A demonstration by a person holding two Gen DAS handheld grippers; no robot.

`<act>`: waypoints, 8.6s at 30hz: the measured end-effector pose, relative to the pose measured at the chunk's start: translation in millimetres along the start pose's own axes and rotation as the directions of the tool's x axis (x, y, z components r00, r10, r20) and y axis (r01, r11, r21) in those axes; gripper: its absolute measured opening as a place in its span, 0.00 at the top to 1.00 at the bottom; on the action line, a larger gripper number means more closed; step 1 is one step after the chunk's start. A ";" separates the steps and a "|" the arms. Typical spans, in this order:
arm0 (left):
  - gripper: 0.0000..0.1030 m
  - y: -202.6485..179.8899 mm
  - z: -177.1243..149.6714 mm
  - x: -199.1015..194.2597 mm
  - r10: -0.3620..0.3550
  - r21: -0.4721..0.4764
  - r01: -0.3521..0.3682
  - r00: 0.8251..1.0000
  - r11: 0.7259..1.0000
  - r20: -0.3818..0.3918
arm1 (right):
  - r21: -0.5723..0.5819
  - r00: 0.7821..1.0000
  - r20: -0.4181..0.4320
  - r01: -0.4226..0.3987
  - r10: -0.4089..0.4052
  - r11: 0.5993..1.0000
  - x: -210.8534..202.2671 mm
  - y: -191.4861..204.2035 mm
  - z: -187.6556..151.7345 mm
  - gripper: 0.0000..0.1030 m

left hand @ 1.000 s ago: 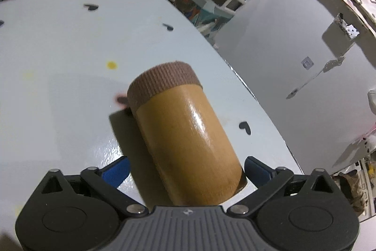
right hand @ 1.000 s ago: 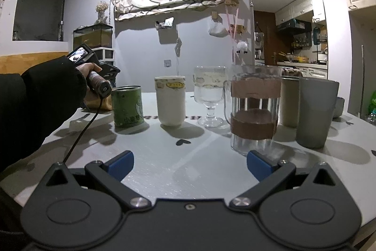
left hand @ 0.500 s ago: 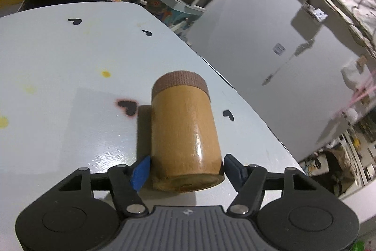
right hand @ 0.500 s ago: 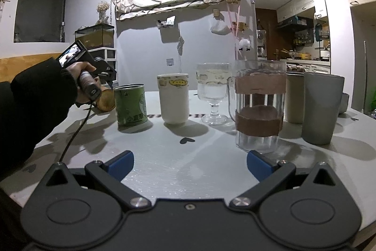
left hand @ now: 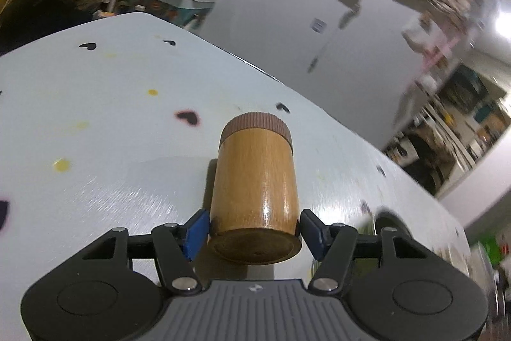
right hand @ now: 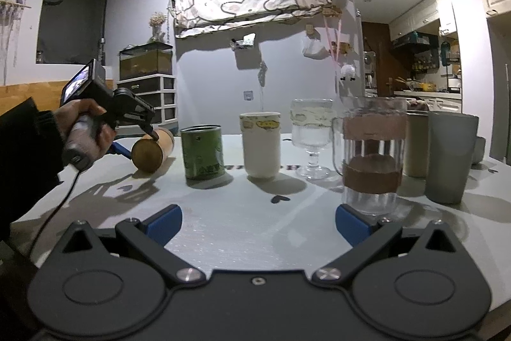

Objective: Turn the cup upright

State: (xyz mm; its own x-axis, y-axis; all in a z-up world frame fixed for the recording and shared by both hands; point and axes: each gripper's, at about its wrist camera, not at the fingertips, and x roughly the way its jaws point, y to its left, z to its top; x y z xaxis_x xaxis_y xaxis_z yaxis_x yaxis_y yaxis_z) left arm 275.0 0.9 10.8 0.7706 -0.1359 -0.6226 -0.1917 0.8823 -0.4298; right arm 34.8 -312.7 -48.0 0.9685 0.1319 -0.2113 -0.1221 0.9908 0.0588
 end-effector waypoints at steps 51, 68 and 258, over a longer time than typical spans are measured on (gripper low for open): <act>0.40 -1.8 -157.9 -144.3 -0.304 0.483 0.348 0.938 0.804 -0.169 | 0.776 0.852 -0.278 -0.073 0.444 0.626 123.2 -1.7 34.8 0.11; 0.43 -13.4 -172.7 -135.6 -0.389 0.512 0.434 0.899 0.742 -0.199 | 0.561 0.916 -0.205 -0.178 0.345 0.809 89.2 20.6 67.8 0.32; 0.00 -32.2 -184.8 -150.4 -0.272 0.576 0.095 0.935 0.812 0.229 | -0.036 0.986 0.064 0.155 -0.152 0.987 -35.9 -15.1 37.5 0.00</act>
State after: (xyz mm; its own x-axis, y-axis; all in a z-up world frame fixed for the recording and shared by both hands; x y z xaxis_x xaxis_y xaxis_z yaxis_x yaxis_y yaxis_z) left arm 52.9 -90.4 -2.6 0.9118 -0.2636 -0.3150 0.2677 0.9630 -0.0310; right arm 10.0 -333.6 -4.7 0.9877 -0.0226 -0.1548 0.0213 0.9997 -0.0099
